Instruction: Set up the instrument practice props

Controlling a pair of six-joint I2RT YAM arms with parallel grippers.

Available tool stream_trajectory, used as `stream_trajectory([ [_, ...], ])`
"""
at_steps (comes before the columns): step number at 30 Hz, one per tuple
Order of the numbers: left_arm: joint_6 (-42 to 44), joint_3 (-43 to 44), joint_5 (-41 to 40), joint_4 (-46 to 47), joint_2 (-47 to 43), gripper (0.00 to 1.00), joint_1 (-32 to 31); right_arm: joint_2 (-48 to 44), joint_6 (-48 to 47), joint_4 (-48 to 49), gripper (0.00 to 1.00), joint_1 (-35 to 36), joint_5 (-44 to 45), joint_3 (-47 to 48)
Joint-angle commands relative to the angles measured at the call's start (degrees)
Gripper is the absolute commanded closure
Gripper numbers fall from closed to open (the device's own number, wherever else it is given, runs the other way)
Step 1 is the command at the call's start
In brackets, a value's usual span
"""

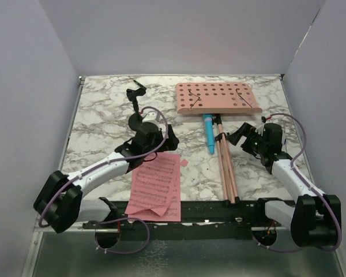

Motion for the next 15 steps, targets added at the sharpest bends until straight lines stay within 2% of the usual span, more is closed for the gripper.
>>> stream_trajectory([
  [1, 1.17, 7.92, -6.37, 1.32, 9.34, 0.01, -7.61, 1.03, -2.43, -0.71, 0.00, -0.21, -5.92, 0.96],
  [7, -2.20, 21.20, -9.56, 1.23, 26.30, 0.01, -14.29, -3.55, -1.59, -5.56, 0.00, -0.22, -0.90, 1.72],
  [11, -5.76, 28.14, -12.78, 1.18, 34.91, 0.01, -16.36, -10.23, -1.29, -11.15, 0.00, -0.27, 6.25, 2.33],
  [15, -7.08, 34.98, -17.02, -1.01, 42.49, 0.01, -17.33, -16.31, -1.33, -13.60, 0.00, -0.21, 8.68, 2.19],
])
